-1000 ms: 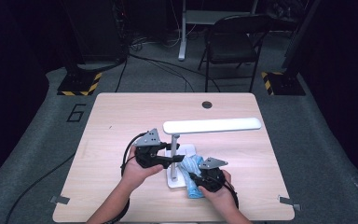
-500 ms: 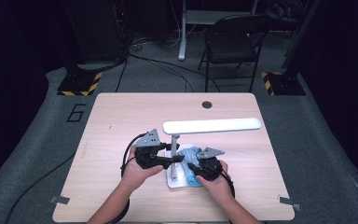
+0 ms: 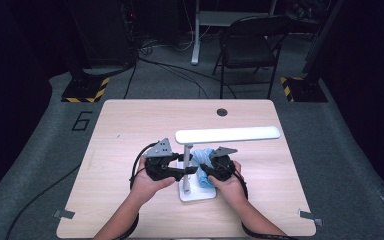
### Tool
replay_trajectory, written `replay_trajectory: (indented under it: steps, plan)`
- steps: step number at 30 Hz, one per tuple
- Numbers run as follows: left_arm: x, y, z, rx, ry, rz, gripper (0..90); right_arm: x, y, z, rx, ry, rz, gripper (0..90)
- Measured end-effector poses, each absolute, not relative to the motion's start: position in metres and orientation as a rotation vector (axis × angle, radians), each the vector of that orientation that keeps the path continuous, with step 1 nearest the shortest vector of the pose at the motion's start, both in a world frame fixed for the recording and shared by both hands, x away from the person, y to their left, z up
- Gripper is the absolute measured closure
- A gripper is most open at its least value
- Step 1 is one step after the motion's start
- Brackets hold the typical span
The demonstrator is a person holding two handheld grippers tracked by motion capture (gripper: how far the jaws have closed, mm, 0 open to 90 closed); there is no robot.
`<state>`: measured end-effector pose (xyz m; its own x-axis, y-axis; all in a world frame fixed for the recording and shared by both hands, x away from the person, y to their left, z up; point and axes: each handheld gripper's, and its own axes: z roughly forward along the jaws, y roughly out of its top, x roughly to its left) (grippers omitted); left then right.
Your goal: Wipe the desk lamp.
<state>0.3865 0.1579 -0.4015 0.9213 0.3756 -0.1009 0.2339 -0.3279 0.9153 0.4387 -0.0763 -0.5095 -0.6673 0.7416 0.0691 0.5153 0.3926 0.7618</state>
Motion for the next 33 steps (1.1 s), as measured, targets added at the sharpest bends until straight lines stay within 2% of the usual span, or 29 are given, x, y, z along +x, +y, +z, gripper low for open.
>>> replay_trajectory:
  steps: [16, 33]
  plan:
    - [0.386, 0.158, -0.402, 1.917, 0.45, 0.149, 49.7, 0.482, -0.069, -0.509, 1.237, 2.312, 1.134, 66.8]
    - [0.386, 0.156, -0.403, 1.914, 0.455, 0.161, 49.9, 0.439, -0.072, -0.511, 1.101, 2.318, 1.149, 67.5]
